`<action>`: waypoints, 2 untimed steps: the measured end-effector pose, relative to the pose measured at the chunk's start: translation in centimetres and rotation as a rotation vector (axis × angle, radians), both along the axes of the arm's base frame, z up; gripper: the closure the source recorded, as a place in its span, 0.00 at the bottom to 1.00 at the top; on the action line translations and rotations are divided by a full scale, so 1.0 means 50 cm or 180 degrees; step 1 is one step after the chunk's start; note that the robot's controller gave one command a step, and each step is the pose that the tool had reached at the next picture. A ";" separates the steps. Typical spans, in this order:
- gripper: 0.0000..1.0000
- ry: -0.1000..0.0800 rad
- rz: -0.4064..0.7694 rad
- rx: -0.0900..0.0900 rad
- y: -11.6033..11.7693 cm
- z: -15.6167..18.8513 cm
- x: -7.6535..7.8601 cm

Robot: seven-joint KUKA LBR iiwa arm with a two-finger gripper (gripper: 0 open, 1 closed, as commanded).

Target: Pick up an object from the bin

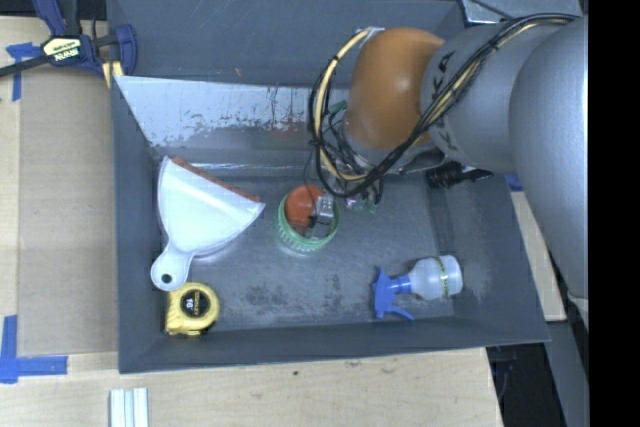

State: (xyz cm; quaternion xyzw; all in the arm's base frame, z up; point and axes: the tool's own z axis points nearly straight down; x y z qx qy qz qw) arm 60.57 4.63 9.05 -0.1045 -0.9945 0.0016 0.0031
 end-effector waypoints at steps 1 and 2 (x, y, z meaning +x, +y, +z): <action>0.00 -0.0012 -0.0025 0.0001 -0.004 -0.042 0.022; 0.00 -0.0024 -0.0007 0.0001 0.002 -0.038 -0.049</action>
Offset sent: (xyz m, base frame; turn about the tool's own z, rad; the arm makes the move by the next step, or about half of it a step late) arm 0.0100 -0.0017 -0.0205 0.0107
